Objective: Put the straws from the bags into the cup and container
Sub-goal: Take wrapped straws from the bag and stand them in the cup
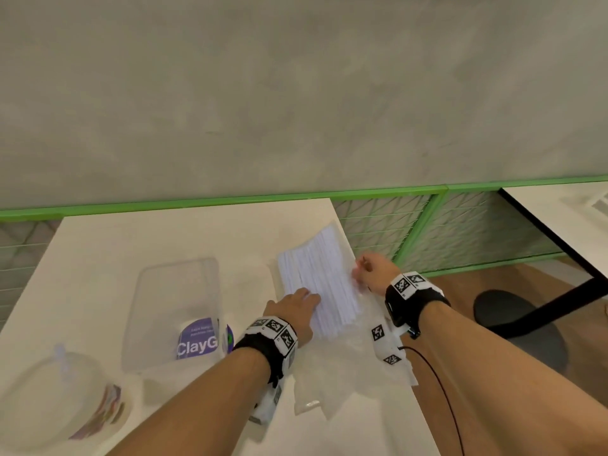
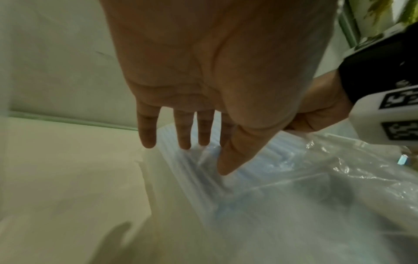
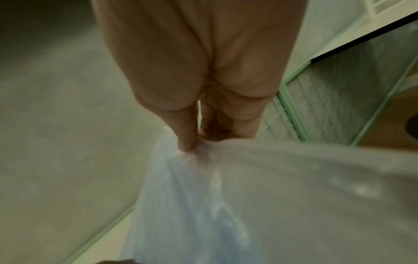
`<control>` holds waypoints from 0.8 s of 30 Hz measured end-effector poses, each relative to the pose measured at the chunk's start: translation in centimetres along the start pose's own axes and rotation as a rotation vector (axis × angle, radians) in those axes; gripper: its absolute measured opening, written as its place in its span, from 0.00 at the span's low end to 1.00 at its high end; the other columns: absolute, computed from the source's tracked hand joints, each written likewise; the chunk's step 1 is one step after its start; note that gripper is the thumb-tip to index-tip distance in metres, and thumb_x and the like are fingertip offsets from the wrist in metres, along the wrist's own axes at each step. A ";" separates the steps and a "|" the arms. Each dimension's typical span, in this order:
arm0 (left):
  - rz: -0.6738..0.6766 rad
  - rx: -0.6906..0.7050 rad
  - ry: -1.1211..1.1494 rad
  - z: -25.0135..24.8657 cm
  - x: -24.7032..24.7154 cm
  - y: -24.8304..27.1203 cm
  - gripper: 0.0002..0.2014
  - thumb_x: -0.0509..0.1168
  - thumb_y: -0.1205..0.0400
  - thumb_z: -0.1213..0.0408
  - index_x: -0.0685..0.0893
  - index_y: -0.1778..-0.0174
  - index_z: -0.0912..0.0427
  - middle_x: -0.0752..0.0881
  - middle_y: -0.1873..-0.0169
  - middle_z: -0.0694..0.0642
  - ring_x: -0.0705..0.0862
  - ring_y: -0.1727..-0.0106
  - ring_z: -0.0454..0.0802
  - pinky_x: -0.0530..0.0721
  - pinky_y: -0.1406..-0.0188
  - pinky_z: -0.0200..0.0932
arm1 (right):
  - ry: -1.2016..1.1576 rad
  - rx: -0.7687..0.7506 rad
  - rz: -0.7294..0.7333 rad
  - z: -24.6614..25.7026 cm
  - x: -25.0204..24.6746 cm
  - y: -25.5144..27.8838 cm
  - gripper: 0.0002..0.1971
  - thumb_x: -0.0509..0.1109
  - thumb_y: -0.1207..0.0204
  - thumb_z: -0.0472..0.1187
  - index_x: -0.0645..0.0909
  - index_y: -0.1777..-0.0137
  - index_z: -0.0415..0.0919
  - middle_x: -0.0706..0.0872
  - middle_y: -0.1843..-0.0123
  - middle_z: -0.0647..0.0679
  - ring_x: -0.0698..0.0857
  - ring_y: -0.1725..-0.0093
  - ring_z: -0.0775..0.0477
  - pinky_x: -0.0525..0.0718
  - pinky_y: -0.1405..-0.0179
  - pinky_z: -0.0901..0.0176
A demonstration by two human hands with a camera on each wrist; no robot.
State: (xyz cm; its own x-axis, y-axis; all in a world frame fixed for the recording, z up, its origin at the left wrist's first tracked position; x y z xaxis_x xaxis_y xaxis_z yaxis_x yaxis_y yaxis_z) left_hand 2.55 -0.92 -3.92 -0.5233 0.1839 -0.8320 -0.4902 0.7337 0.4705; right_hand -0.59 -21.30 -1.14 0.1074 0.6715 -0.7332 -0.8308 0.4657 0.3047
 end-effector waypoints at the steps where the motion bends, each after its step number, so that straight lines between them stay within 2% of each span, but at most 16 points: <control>1: 0.009 -0.016 0.037 0.3 0.1 0.6 0.37 0.59 0.20 0.66 0.53 0.16 0.46 0.51 0.14 0.48 0.65 0.19 0.56 0.69 0.26 0.58 | -0.032 -0.037 -0.022 1.3 0.0 0.7 0.11 0.68 0.18 0.38 0.73 0.60 0.50 0.85 0.60 0.46 0.83 0.65 0.46 0.86 0.63 0.53; 3: 0.034 -0.039 0.116 0.9 0.5 1.9 0.38 0.59 0.19 0.65 0.50 0.15 0.44 0.49 0.14 0.47 0.66 0.19 0.57 0.69 0.23 0.58 | -0.090 -0.099 -0.053 3.9 0.5 2.3 0.07 0.64 0.15 0.37 0.76 0.54 0.48 0.83 0.59 0.46 0.82 0.65 0.47 0.88 0.65 0.52; 5: 0.047 -0.043 0.185 1.5 1.1 3.5 0.37 0.60 0.18 0.64 0.51 0.14 0.46 0.49 0.14 0.49 0.65 0.18 0.57 0.69 0.22 0.56 | -0.074 -0.149 -0.080 6.0 1.2 4.0 0.08 0.59 0.14 0.36 0.77 0.49 0.50 0.80 0.60 0.48 0.78 0.67 0.50 0.80 0.70 0.58; 8: -0.013 -0.041 0.273 2.2 1.5 6.6 0.35 0.59 0.16 0.63 0.52 0.14 0.54 0.54 0.15 0.55 0.65 0.18 0.57 0.69 0.23 0.49 | -0.080 -0.199 -0.096 8.2 2.1 7.3 0.13 0.57 0.14 0.36 0.80 0.51 0.54 0.77 0.61 0.55 0.75 0.66 0.53 0.73 0.67 0.62; 10: -0.059 -0.024 0.331 2.6 1.9 9.2 0.33 0.59 0.15 0.62 0.53 0.14 0.58 0.59 0.17 0.57 0.67 0.20 0.56 0.69 0.25 0.47 | -0.023 -0.204 -0.077 9.3 2.4 10.5 0.07 0.62 0.15 0.43 0.83 0.47 0.48 0.81 0.59 0.54 0.78 0.61 0.51 0.74 0.60 0.59; 12: -0.063 -0.006 0.366 3.2 2.6 11.9 0.32 0.58 0.13 0.59 0.55 0.14 0.59 0.61 0.17 0.58 0.65 0.19 0.55 0.66 0.23 0.46 | 0.113 -0.242 -0.081 10.1 2.4 13.8 0.08 0.71 0.21 0.49 0.85 0.51 0.46 0.83 0.63 0.52 0.79 0.64 0.53 0.75 0.63 0.59; 15: -0.014 -0.004 0.431 4.9 4.0 16.3 0.30 0.59 0.13 0.54 0.60 0.15 0.57 0.66 0.18 0.56 0.70 0.21 0.54 0.67 0.22 0.46 | 0.112 -0.310 -0.041 10.9 3.2 17.7 0.03 0.76 0.24 0.47 0.87 0.58 0.49 0.88 0.64 0.52 0.85 0.63 0.53 0.77 0.63 0.62; 17: -0.061 -0.009 0.516 6.4 4.4 19.2 0.30 0.61 0.14 0.50 0.64 0.17 0.54 0.71 0.21 0.53 0.76 0.26 0.53 0.73 0.27 0.46 | 0.110 -0.362 0.006 11.6 4.8 19.7 0.03 0.76 0.23 0.43 0.87 0.59 0.51 0.89 0.64 0.53 0.86 0.62 0.55 0.77 0.62 0.67; 18: -0.120 -0.006 0.586 7.1 4.2 20.9 0.30 0.63 0.16 0.49 0.65 0.18 0.52 0.74 0.24 0.51 0.80 0.31 0.51 0.77 0.32 0.43 | 0.105 -0.390 0.028 12.2 5.8 20.7 0.03 0.76 0.23 0.42 0.88 0.58 0.50 0.90 0.62 0.54 0.86 0.60 0.59 0.77 0.60 0.71; 20: -0.272 0.018 0.763 8.7 3.6 24.0 0.28 0.68 0.18 0.49 0.69 0.23 0.47 0.79 0.34 0.43 0.85 0.48 0.43 0.81 0.49 0.34 | 0.073 -0.456 0.066 13.5 8.4 22.3 0.02 0.76 0.23 0.39 0.90 0.54 0.44 0.90 0.57 0.56 0.86 0.56 0.65 0.76 0.55 0.78; 22: -0.421 0.041 0.913 10.5 3.4 26.9 0.25 0.72 0.21 0.53 0.74 0.29 0.43 0.79 0.43 0.37 0.84 0.60 0.38 0.79 0.59 0.27 | 0.017 -0.507 0.105 14.8 11.4 23.4 0.03 0.76 0.23 0.37 0.90 0.52 0.41 0.89 0.56 0.56 0.85 0.54 0.68 0.77 0.52 0.78; 24: -0.549 0.036 1.016 12.8 3.7 29.4 0.19 0.75 0.22 0.59 0.82 0.36 0.45 0.81 0.46 0.40 0.81 0.66 0.38 0.78 0.60 0.26 | -0.041 -0.540 0.150 16.0 14.2 23.9 0.03 0.76 0.23 0.36 0.90 0.52 0.40 0.89 0.56 0.56 0.86 0.53 0.65 0.79 0.51 0.75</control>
State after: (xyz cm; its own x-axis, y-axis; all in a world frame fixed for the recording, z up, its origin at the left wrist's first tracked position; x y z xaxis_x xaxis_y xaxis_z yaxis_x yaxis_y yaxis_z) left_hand -4.86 29.66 3.08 -0.5730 -0.7651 -0.2938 -0.8141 0.5727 0.0963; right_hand -10.22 8.60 5.49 -0.0209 0.7343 -0.6785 -0.9991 0.0096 0.0412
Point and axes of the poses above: each hand's wrist, its own y-axis away from the middle knuckle, its own x-axis out of the palm, z = x × y, the point moved 6 cm from there along -y, towards the middle knuckle
